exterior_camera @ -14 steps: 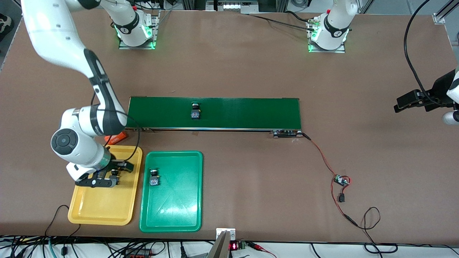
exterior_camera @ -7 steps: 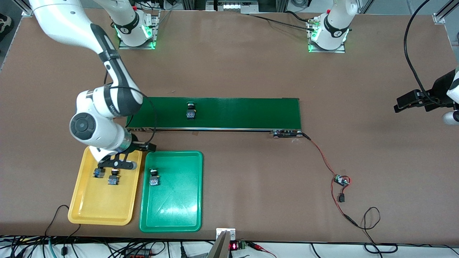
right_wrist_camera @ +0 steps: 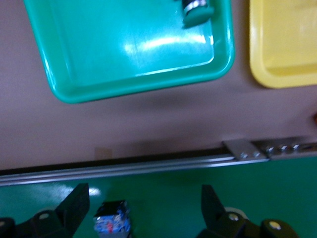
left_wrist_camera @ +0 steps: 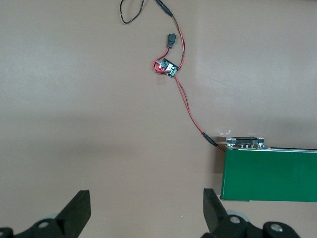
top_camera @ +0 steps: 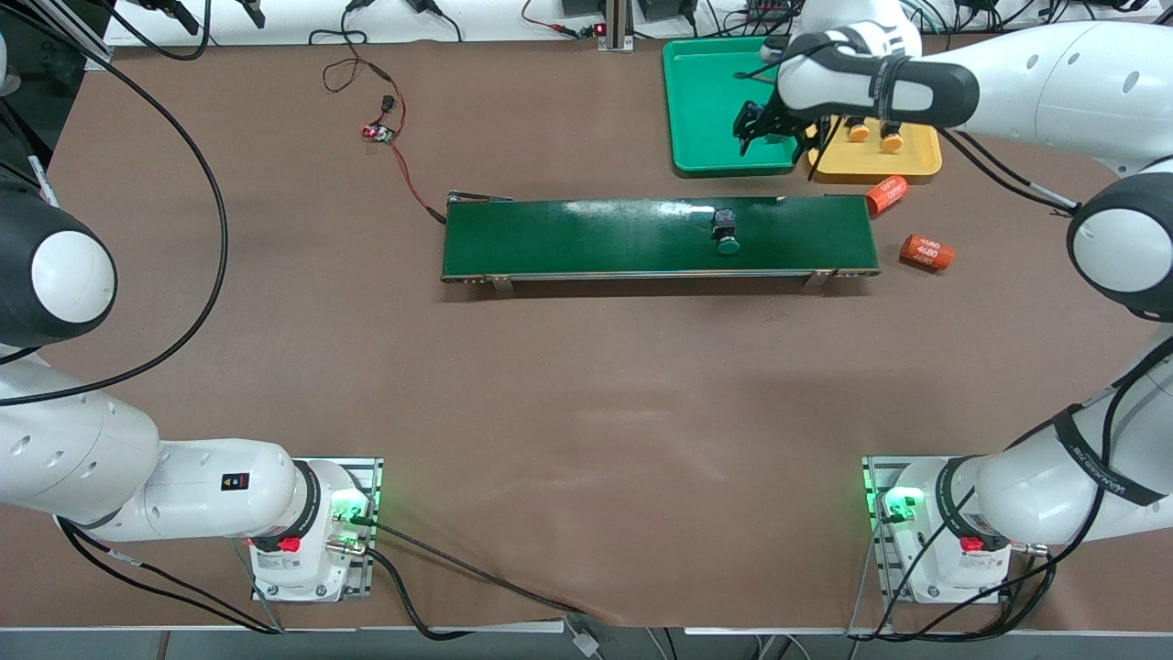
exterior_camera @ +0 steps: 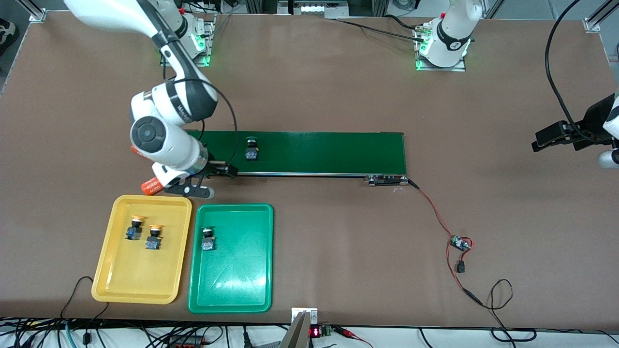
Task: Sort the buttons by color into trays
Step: 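Return the right gripper to the last button on the belt, then grasp the last button and carry it over the green tray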
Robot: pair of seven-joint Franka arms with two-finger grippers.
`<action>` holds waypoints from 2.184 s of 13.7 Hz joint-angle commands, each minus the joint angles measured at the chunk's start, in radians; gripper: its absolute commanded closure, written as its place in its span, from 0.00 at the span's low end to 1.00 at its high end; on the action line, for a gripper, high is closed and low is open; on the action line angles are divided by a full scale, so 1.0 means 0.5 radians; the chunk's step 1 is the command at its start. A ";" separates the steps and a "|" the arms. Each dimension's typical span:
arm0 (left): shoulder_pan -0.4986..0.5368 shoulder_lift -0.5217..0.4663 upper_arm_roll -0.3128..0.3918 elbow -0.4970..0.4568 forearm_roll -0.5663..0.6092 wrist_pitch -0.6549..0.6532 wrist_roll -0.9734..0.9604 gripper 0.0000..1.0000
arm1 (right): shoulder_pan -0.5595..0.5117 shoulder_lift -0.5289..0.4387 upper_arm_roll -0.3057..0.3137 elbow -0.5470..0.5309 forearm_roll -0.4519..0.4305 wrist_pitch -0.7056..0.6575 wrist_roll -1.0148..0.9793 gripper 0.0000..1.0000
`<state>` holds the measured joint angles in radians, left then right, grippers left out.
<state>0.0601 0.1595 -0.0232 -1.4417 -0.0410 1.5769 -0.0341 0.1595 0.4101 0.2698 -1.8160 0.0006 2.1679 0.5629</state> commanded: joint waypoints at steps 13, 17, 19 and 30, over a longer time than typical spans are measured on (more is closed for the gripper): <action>0.003 -0.037 -0.003 -0.022 0.036 -0.012 0.013 0.00 | 0.012 -0.056 0.120 -0.470 -0.139 0.453 0.197 0.11; 0.003 -0.040 -0.012 -0.019 0.036 -0.012 0.013 0.00 | -0.028 -0.032 0.114 -0.461 -0.179 0.453 0.141 0.59; 0.003 -0.040 -0.018 -0.022 0.036 -0.012 0.013 0.00 | -0.043 -0.032 0.114 -0.451 -0.179 0.447 0.141 0.78; 0.003 -0.031 -0.003 -0.019 0.036 0.006 0.013 0.00 | -0.037 0.378 0.004 0.596 -0.176 0.192 -0.073 0.83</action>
<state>0.0604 0.1590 -0.0246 -1.4416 -0.0410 1.5775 -0.0341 0.1268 0.4694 0.2885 -1.6695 -0.0815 2.2753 0.5476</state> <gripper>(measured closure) 0.000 0.626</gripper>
